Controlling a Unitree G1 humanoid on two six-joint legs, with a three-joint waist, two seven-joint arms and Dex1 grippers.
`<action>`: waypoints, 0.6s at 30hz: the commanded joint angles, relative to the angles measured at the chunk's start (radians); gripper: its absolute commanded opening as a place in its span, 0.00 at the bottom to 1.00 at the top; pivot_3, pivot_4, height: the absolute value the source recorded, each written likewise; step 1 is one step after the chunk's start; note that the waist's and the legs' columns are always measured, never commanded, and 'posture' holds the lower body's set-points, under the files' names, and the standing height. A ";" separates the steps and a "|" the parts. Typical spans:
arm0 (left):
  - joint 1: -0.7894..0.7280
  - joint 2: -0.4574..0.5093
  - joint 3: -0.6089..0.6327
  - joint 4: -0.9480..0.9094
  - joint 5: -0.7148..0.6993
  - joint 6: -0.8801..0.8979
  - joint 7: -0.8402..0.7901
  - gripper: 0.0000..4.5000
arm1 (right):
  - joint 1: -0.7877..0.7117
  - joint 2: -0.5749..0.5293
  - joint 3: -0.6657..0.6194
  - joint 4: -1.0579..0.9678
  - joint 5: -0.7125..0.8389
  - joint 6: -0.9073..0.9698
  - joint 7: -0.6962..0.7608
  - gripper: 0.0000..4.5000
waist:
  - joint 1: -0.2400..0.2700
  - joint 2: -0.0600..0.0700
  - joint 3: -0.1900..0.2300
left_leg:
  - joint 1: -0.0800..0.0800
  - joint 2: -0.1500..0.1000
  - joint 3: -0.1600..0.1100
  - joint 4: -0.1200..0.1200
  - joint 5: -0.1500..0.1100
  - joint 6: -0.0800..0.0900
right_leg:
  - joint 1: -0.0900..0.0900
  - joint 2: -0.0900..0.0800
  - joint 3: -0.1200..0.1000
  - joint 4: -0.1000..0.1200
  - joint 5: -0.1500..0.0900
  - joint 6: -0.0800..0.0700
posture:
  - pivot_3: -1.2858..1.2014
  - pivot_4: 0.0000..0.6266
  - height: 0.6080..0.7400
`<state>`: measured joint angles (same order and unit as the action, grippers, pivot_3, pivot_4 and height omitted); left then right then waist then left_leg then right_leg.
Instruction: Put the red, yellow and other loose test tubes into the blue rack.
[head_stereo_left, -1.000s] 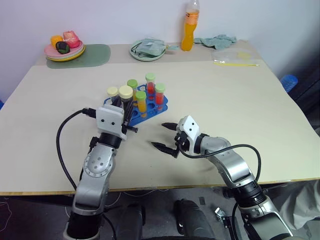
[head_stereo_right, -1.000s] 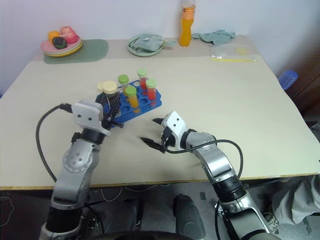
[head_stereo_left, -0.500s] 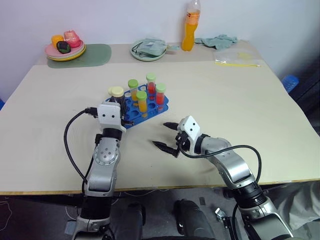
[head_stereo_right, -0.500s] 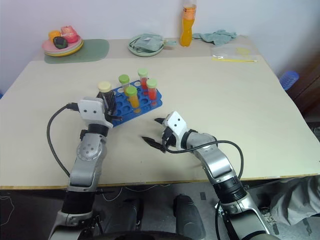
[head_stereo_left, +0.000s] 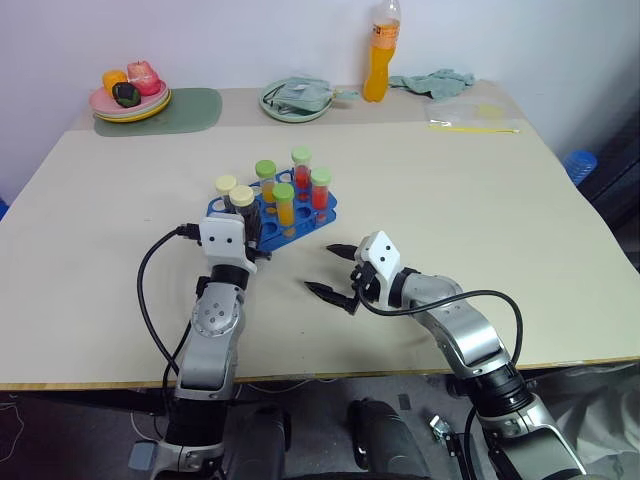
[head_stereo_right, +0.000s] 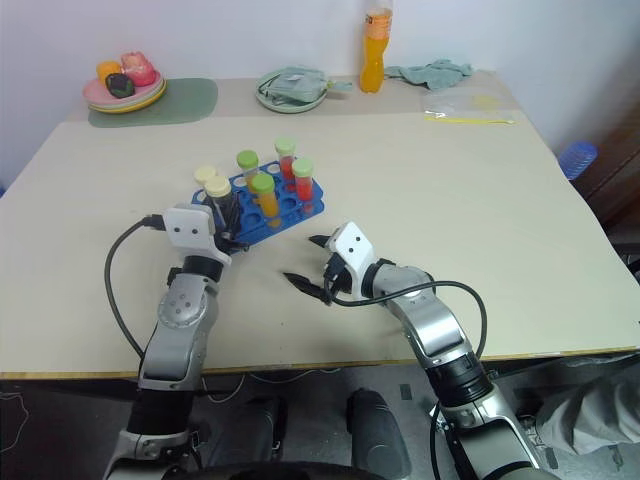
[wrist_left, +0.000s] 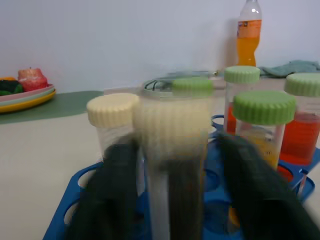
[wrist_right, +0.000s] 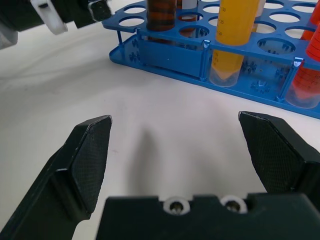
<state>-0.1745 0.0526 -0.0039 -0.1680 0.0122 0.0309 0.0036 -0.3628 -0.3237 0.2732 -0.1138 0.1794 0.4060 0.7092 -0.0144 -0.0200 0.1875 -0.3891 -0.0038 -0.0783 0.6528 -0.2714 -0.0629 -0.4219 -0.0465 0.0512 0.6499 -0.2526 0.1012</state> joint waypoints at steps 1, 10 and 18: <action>0.014 0.009 0.034 -0.081 -0.026 -0.035 -0.009 0.83 | -0.015 -0.006 -0.032 -0.049 0.025 -0.007 0.011 1.00 | 0.000 0.000 0.000 | 0.000 0.000 0.000 0.000 0.000 0.000 | 0.000 0.000 0.000 0.000 0.000 0.000 | 0.52 0.24 1.00; 0.273 0.274 0.310 -0.443 -0.368 0.200 -0.257 0.83 | -0.015 -0.230 -0.247 -0.048 0.139 0.046 0.132 1.00 | -0.002 0.000 0.000 | 0.000 0.001 0.000 -0.001 0.000 0.000 | 0.000 0.000 0.000 -0.001 0.000 0.000 | 0.52 0.24 1.00; 0.545 0.467 0.584 -0.341 -0.443 0.268 -0.422 0.83 | -0.009 -0.387 -0.378 0.152 0.108 -0.028 0.150 1.00 | -0.002 0.001 0.001 | 0.001 0.001 0.001 -0.001 0.000 0.001 | 0.001 0.000 0.000 -0.002 -0.002 -0.002 | 0.52 0.24 1.00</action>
<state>0.3675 0.5106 0.5387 -0.5071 -0.4241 0.3059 -0.4019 -0.3598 -0.6988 -0.0712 0.0266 0.2870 0.4134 0.8511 -0.0167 -0.0193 0.1881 -0.3884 -0.0030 -0.0767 0.6516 -0.2718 -0.0621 -0.4206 -0.0463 0.0513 0.6474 -0.2545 0.0984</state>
